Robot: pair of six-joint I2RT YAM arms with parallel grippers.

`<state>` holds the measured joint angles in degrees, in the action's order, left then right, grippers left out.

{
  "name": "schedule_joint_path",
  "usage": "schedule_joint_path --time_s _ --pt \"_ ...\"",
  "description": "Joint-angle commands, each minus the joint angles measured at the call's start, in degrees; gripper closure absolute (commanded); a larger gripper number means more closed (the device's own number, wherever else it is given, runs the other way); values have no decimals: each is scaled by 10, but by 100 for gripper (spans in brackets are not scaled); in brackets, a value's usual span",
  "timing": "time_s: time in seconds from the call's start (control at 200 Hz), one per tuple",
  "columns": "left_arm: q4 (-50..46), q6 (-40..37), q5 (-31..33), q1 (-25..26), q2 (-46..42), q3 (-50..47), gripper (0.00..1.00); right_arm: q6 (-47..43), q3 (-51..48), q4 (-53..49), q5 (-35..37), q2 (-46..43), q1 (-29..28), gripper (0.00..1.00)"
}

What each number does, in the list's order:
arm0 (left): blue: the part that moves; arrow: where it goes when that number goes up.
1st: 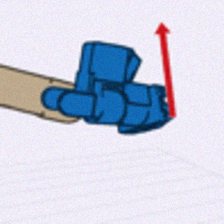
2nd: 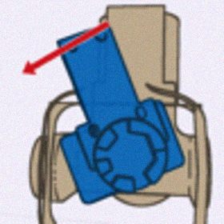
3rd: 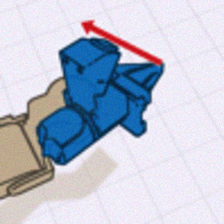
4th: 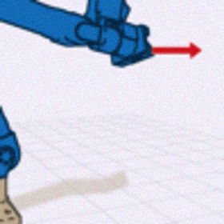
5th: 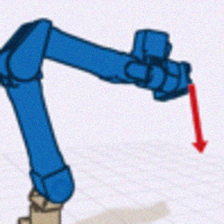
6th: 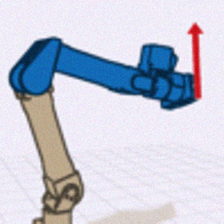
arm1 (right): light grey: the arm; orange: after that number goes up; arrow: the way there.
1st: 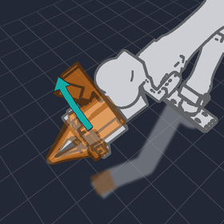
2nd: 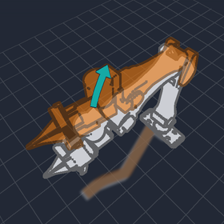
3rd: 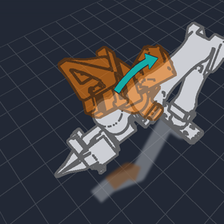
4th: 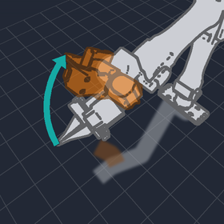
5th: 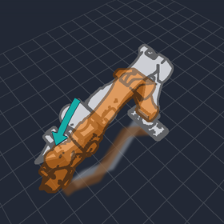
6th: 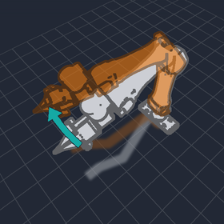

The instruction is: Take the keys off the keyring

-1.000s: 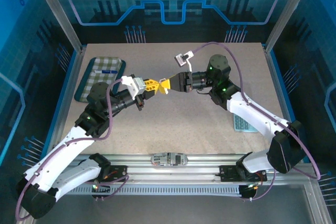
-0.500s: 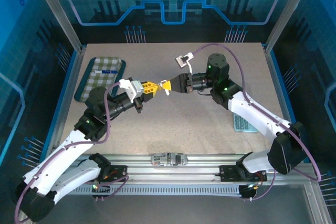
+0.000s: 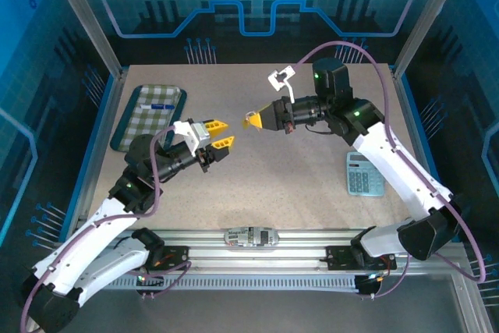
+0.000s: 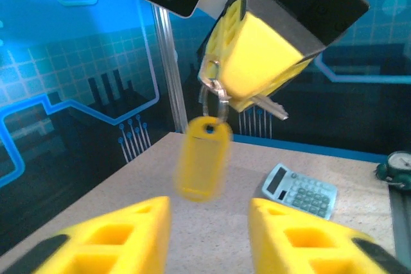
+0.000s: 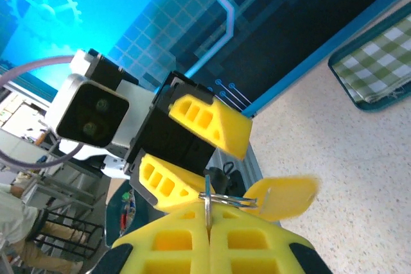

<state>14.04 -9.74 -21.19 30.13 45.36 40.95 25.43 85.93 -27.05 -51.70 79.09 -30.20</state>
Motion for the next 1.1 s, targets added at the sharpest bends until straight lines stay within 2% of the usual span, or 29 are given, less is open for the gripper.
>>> schedule_joint_path --time_s 0.0,0.07,0.165,0.3,0.49,0.891,1.096 --pt "3 42 21 1 -3 5 52 -75 31 -113 16 7 1 100" --pt "-7 55 3 2 6 16 48 -83 39 -124 18 9 -1 100" --pt "-11 68 -33 1 21 33 48 -90 46 -132 19 11 -5 100" --pt "-15 85 -77 2 40 60 58 -93 45 -132 29 7 -10 100" --pt "-20 95 -112 3 64 83 62 -88 41 -125 38 5 -17 100" --pt "-42 85 -107 20 93 106 60 -82 41 -112 50 3 -21 100" --pt "-46 72 -91 32 108 117 65 -80 36 -106 53 1 -24 100"
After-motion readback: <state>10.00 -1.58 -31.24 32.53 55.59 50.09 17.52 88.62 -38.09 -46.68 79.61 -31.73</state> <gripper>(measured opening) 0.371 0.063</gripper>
